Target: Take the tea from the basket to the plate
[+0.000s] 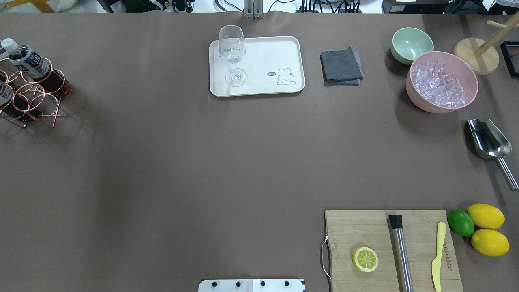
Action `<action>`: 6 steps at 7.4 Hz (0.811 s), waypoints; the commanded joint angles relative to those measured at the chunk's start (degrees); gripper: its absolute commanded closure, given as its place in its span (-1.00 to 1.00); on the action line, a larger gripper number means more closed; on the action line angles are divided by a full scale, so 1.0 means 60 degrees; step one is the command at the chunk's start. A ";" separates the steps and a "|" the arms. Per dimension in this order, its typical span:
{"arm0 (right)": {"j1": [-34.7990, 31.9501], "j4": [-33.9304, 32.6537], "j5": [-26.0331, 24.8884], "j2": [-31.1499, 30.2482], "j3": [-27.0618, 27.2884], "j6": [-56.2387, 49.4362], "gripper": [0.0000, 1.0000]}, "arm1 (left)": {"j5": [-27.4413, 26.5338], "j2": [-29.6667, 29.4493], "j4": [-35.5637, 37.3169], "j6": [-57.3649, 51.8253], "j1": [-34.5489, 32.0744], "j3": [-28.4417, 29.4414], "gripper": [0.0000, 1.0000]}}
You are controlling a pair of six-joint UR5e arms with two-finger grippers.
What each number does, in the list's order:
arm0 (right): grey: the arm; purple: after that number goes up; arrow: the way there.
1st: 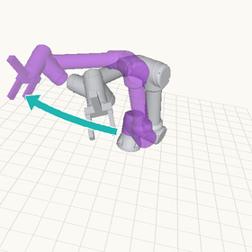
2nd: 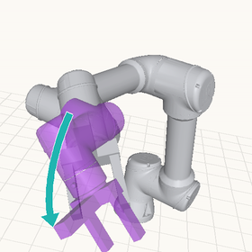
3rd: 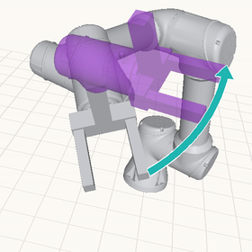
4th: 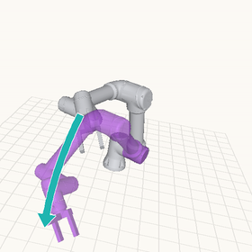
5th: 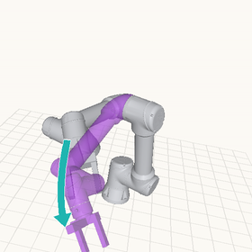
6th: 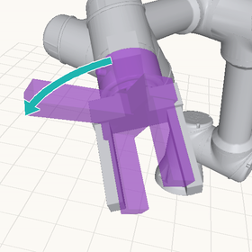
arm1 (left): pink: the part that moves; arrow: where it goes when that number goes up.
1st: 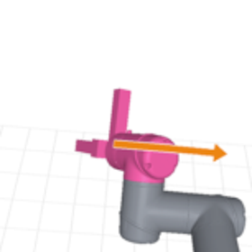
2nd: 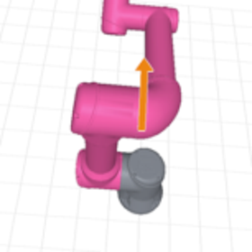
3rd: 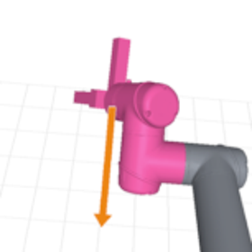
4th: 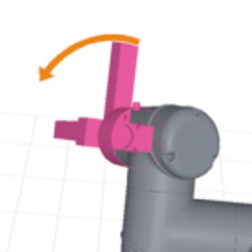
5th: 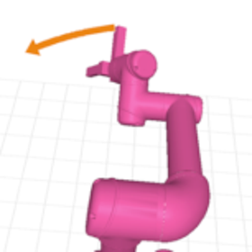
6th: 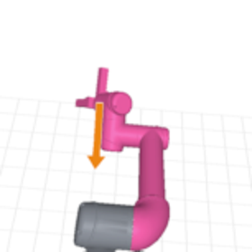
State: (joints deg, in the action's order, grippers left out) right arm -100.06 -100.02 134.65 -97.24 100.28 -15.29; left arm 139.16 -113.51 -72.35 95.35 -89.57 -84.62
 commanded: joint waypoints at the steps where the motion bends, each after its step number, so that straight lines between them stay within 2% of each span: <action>1: -0.0007 0.0000 0.0000 -0.0024 -0.0015 -0.0015 -1.00 | 0.0301 0.0007 -0.0027 -0.0013 -0.0028 -0.0092 1.00; 6: -0.0007 0.0015 0.0000 -0.0024 -0.0015 -0.0030 -1.00 | 0.0830 -0.0095 -0.0042 -0.0043 -0.0248 -0.0106 1.00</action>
State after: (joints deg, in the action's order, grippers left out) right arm -100.08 -99.98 134.65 -97.38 100.20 -15.45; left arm 143.37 -113.59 -72.82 95.10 -90.64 -85.25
